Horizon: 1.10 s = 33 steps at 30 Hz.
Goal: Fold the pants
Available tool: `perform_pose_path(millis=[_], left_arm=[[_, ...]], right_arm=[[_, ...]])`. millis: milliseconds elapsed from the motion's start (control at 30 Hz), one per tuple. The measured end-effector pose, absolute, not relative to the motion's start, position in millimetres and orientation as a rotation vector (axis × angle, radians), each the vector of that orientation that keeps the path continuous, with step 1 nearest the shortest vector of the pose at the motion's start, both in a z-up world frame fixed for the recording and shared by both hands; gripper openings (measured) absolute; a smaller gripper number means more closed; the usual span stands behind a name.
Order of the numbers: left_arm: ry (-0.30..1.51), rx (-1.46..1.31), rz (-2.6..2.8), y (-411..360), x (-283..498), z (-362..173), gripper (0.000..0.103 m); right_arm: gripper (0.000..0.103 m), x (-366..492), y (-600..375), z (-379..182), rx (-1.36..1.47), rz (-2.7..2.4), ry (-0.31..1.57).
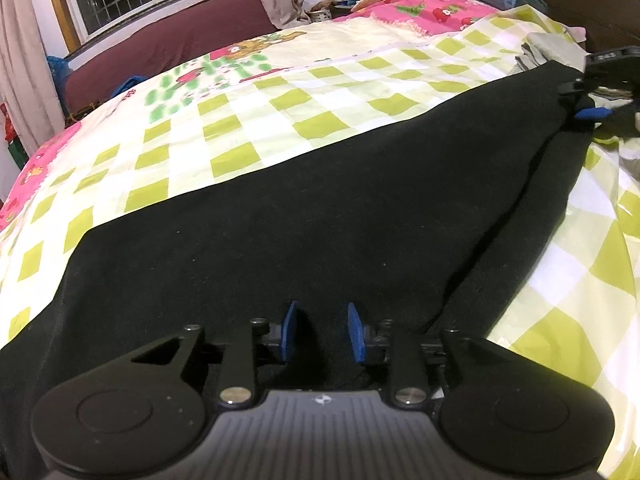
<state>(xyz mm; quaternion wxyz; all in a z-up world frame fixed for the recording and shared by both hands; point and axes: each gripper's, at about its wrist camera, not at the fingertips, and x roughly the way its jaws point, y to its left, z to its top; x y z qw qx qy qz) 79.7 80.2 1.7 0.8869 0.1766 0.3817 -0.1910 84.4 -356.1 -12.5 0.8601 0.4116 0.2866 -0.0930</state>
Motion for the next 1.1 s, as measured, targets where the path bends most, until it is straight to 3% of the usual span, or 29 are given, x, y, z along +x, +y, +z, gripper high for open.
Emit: perform_pose_path(millis=[133, 167, 200, 433, 600, 700, 833, 900, 1100], left_arm=[[0.789, 0.367, -0.401, 75, 81, 1, 0.043], [0.788, 0.368, -0.404, 74, 82, 1, 0.043], [0.787, 0.367, -0.408, 73, 82, 1, 0.043], [0.722, 0.296, -0.47, 66, 74, 29, 0.044], [0.619, 0.312, -0.551, 48, 53, 44, 0.061], [0.644, 0.362, -0.572, 37, 52, 30, 0.061], [0.714, 0.42, -0.581, 28, 50, 10, 0.061], [0.729, 0.431, -0.583, 27, 48, 7, 0.061], [0.724, 0.451, -0.585, 21, 51, 4, 0.061]], right_arm=[[0.04, 105, -354, -22, 0.881, -0.2, 0.615], [0.018, 109, -353, -22, 0.892, -0.207, 0.611], [0.008, 111, -353, -21, 0.898, -0.204, 0.613], [0.007, 140, -323, 73, 0.819, 0.024, 0.507], [0.007, 112, -324, 119, 0.857, 0.103, 0.4], [0.007, 83, -337, 98, 0.879, 0.042, 0.439], [0.008, 99, -366, 17, 0.867, -0.162, 0.707], [0.008, 98, -371, -6, 0.883, -0.193, 0.736], [0.021, 95, -371, -5, 0.821, -0.163, 0.717]])
